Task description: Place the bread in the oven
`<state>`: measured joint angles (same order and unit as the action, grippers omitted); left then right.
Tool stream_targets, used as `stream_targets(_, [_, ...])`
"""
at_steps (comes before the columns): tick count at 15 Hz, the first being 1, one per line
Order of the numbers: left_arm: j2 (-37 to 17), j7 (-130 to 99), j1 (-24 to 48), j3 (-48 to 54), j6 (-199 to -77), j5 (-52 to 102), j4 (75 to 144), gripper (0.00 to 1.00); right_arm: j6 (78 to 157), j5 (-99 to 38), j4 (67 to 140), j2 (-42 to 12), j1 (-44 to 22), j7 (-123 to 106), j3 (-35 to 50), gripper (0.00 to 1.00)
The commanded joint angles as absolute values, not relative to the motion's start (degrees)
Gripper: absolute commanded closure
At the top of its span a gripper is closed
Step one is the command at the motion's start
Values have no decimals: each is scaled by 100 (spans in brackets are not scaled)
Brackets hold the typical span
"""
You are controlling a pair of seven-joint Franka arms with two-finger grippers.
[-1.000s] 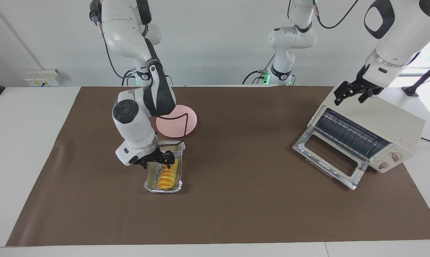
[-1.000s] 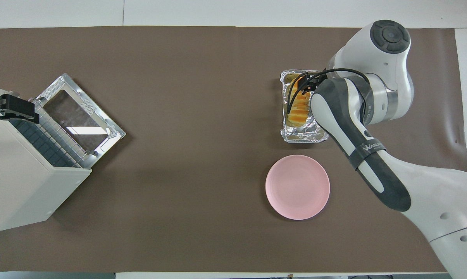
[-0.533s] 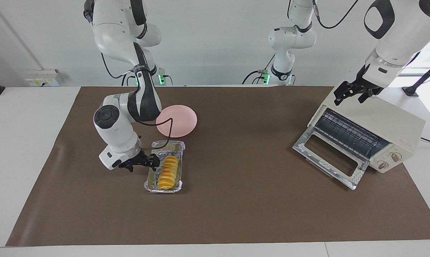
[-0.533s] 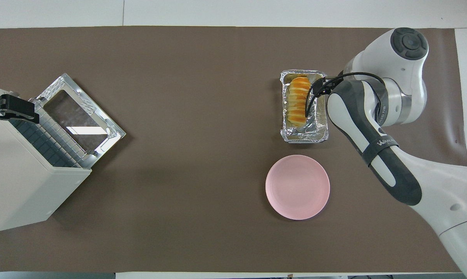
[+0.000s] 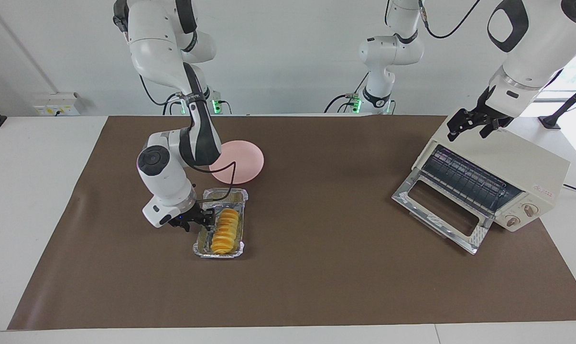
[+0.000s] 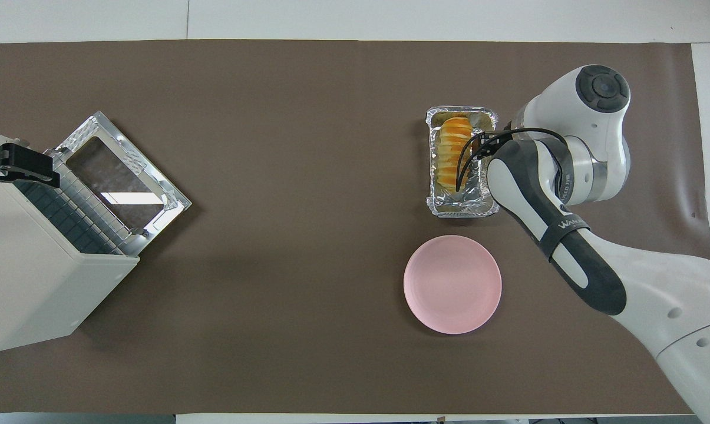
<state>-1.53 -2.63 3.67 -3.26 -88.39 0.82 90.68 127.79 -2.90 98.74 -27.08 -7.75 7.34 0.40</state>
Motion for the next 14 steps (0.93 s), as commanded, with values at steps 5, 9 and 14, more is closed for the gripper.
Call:
stream_targets(5, [-53, -264, 343, -308, -8868, 35, 9185, 0, 13017, -255, 9993, -2593, -844, 852, 88, 100])
stream_targets(9, [-53, -264, 343, -308, -8868, 35, 9185, 0, 12378, -281, 9503, -2593, -861, 844, 114, 100])
stream_targets(14, [-53, -264, 343, -308, -8868, 35, 9185, 0, 10980, -736, 8238, -2637, -1098, 1071, 149, 100])
